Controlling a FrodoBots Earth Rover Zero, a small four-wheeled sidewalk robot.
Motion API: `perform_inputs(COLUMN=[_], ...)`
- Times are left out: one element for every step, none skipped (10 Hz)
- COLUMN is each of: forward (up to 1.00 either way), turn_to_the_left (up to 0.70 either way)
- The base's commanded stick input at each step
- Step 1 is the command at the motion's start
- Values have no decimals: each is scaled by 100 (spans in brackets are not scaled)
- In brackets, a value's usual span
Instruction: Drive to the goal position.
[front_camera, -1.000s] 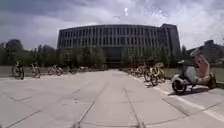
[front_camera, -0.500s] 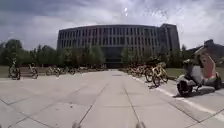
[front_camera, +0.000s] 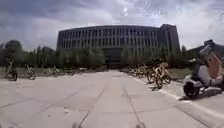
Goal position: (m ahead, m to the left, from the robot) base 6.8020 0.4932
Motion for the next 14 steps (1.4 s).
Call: perform_inputs(forward=[45, 45, 45, 45, 45, 45, 45, 45, 45, 45, 45, 45, 45, 45], turn_to_the_left=[0, 0, 0, 0, 0, 0, 0, 0, 0, 0, 0, 0, 0, 0])
